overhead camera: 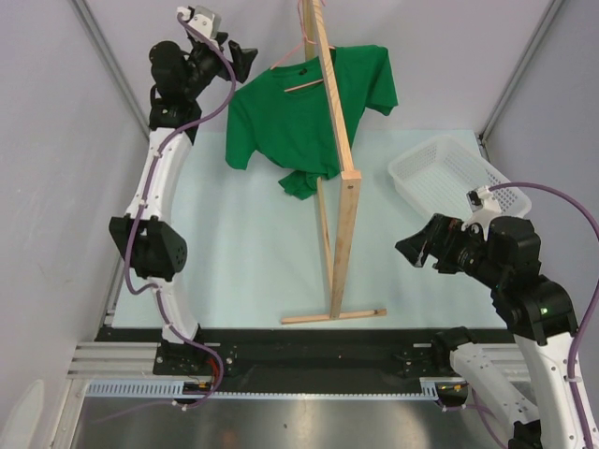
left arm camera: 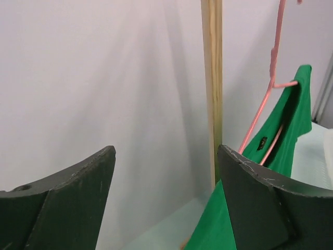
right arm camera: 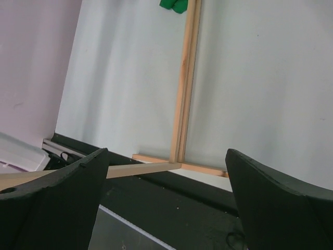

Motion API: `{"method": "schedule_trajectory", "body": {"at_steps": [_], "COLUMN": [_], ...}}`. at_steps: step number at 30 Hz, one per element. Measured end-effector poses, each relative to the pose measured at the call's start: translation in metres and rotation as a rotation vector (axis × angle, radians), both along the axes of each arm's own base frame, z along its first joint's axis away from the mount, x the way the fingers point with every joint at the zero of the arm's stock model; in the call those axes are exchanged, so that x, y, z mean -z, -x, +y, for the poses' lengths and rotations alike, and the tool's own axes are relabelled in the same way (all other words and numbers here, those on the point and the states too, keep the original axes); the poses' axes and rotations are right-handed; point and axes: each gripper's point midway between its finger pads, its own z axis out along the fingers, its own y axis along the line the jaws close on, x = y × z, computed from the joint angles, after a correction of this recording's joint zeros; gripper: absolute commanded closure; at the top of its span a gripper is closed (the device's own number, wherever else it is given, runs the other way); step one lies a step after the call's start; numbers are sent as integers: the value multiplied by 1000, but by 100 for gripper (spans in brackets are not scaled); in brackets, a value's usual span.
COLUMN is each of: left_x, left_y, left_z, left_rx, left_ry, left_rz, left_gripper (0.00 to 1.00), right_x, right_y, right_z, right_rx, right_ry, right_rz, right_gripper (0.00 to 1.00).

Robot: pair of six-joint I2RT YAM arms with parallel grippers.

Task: Remove the t-shirt from the hanger

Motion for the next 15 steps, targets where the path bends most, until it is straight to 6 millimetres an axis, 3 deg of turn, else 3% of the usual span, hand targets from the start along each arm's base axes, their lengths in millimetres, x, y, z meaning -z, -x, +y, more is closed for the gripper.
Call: {"method": "schedule_trajectory", "body": {"at_steps": [7, 15], "left_x": [30, 18], "left_y": [-21, -15], "left_z": [-25, -52], "left_rx": [159, 352], "left_ry": [49, 151], "left_rz": [25, -33], "left_gripper": [18, 15], "right_x": [0, -7], "right_y": [11, 17], "right_z": [6, 13], "right_rx": [-16, -35], "right_ry": [-56, -110], "right_rz": [44, 60], "right_gripper": [0, 0]}}
